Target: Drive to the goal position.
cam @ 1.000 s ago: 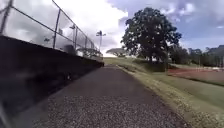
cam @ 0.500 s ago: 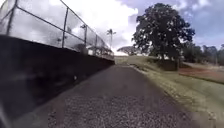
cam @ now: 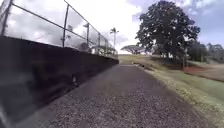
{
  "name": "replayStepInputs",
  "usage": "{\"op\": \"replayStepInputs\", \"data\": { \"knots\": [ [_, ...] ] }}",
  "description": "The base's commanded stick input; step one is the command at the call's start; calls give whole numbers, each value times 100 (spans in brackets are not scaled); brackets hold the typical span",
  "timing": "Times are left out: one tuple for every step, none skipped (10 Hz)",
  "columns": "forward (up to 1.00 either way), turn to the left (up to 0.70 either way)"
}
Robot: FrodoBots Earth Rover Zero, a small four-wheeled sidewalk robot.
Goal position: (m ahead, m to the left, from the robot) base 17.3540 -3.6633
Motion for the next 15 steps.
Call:
{"op": "replayStepInputs", "data": {
  "knots": [
    [70,-13],
    [70,-35],
    [70,-35],
    [70,-35],
    [70,-12],
    [70,-5],
    [70,0],
    [70,0],
    [70,0],
    [70,0],
    [70,0],
    [70,0],
    [70,0],
    [70,0],
    [70,0]
  ]
}}
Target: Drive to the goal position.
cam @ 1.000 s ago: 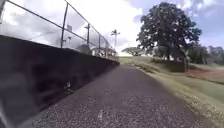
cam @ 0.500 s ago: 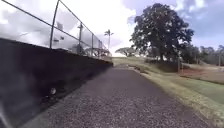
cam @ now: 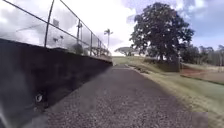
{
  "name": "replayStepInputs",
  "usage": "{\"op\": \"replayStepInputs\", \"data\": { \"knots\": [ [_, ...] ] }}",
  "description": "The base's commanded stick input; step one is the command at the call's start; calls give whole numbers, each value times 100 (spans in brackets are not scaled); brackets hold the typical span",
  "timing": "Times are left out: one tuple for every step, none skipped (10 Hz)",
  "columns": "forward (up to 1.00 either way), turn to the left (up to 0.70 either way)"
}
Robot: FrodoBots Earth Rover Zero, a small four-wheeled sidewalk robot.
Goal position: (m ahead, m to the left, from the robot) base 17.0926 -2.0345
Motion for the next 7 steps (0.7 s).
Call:
{"op": "replayStepInputs", "data": {
  "knots": [
    [70,0],
    [70,0],
    [70,0],
    [70,0],
    [70,0],
    [70,0],
    [70,-16]
  ]
}}
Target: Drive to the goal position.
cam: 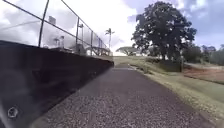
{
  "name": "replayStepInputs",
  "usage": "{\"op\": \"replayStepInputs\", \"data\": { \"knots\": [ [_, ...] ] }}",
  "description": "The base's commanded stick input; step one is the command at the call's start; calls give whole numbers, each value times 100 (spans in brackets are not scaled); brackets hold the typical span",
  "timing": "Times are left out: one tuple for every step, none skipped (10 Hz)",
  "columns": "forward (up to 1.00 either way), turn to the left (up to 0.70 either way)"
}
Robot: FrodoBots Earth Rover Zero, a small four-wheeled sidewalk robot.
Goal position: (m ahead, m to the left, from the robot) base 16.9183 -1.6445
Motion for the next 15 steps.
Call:
{"op": "replayStepInputs", "data": {
  "knots": [
    [70,-30],
    [70,-35],
    [70,-35],
    [70,-35],
    [70,-20],
    [70,0],
    [70,0],
    [70,0],
    [70,0],
    [70,0],
    [70,0],
    [70,0],
    [70,0],
    [70,0],
    [70,0]
  ]
}}
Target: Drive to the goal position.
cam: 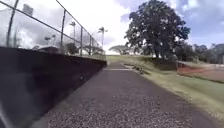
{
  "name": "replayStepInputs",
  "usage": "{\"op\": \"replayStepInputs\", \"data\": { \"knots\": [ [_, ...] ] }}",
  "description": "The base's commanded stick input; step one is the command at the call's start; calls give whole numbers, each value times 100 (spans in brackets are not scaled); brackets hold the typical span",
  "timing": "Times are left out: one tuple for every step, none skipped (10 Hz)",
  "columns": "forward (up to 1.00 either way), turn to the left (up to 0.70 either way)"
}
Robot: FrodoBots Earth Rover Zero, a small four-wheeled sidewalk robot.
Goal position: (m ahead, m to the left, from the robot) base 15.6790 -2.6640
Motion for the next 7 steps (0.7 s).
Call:
{"op": "replayStepInputs", "data": {
  "knots": [
    [70,0],
    [70,0],
    [70,0],
    [70,0],
    [70,0],
    [70,0],
    [70,0]
  ]
}}
